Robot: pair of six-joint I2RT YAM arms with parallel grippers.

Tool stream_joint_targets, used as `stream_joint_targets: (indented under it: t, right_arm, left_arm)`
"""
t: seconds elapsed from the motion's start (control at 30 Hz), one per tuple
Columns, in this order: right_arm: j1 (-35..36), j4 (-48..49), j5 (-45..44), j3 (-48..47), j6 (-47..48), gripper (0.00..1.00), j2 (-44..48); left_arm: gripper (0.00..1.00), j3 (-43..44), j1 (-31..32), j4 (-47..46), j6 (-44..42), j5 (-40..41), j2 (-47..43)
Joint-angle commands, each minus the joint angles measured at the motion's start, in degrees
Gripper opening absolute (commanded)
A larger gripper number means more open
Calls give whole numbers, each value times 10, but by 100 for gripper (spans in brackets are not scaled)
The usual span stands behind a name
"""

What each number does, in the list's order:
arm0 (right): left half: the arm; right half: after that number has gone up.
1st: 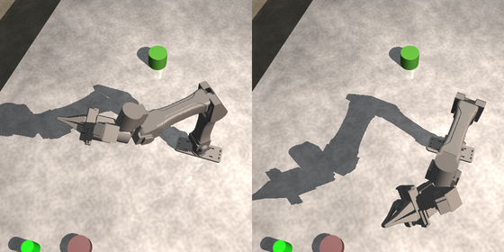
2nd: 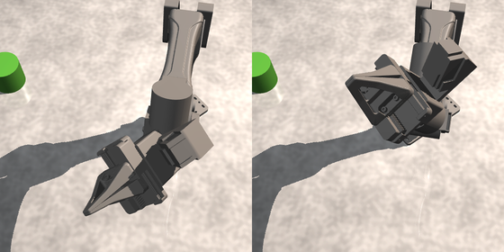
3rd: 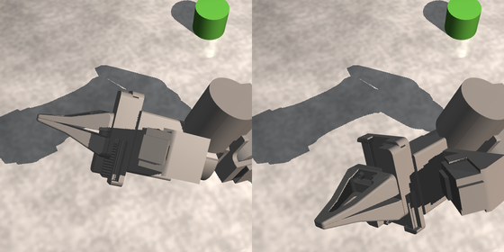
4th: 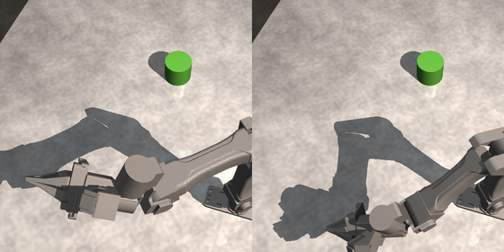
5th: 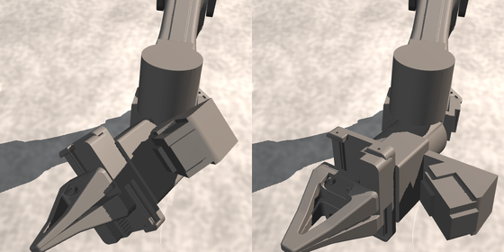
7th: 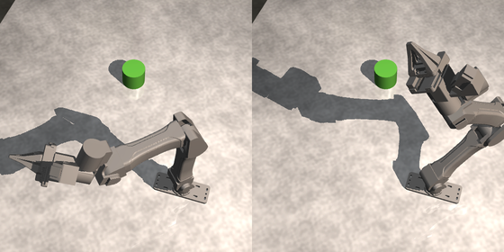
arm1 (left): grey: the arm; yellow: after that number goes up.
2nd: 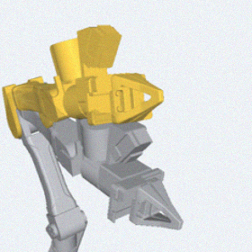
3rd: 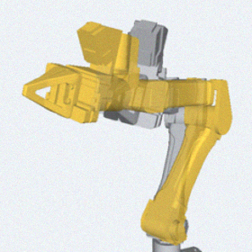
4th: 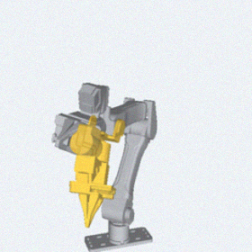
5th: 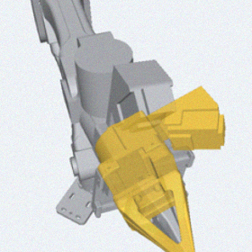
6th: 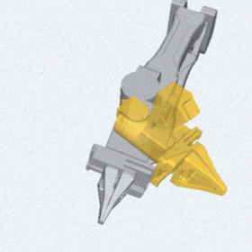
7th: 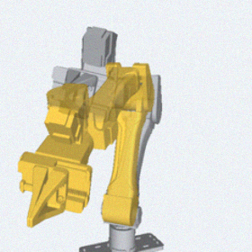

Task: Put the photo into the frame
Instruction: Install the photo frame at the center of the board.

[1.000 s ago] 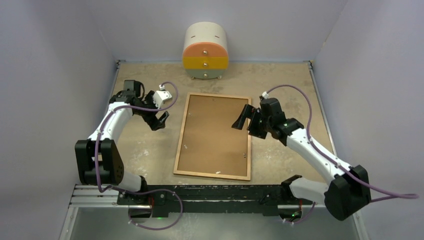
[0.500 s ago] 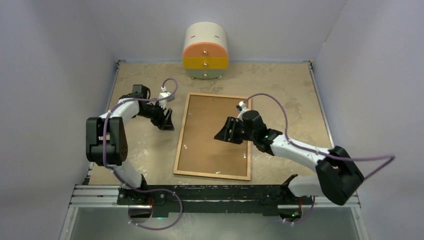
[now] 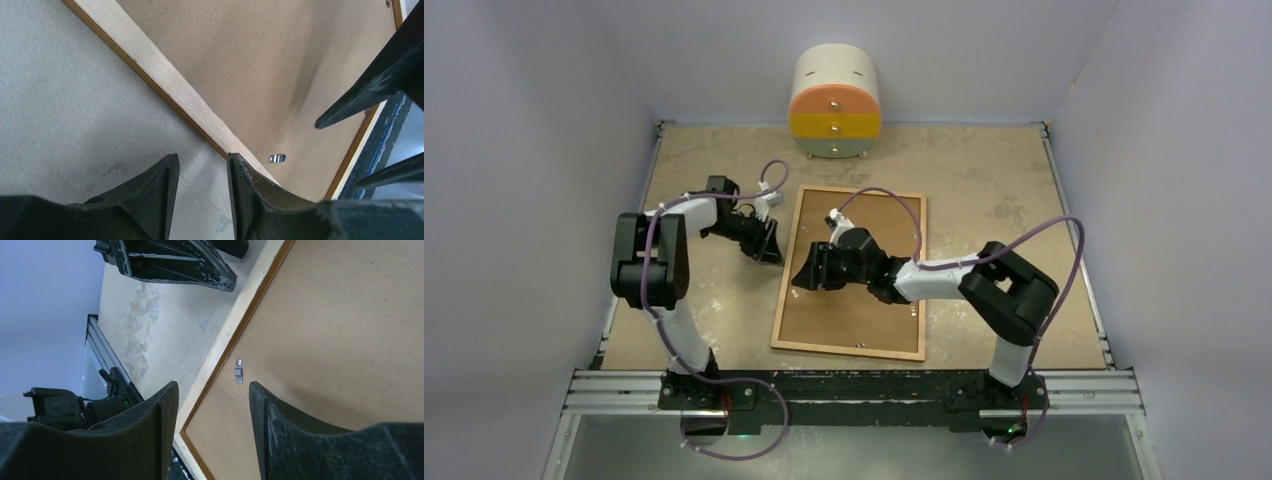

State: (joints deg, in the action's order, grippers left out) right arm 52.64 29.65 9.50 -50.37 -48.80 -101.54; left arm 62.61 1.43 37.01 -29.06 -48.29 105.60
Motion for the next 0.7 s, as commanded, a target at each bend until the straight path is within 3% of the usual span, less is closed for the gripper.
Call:
stream_joint_targets:
  t: [0.0, 0.37, 0.67]
  right_arm:
    - [7, 45, -18, -38, 7, 56, -30]
    - [22, 46, -10, -58, 6, 54, -82]
    - [40, 47, 1, -59, -3, 52, -100]
  left_arm:
    - [40, 31, 8, 8, 0, -36, 22]
    - [36, 29, 20, 7, -7, -30, 36]
    - [26, 30, 23, 12, -10, -15, 35]
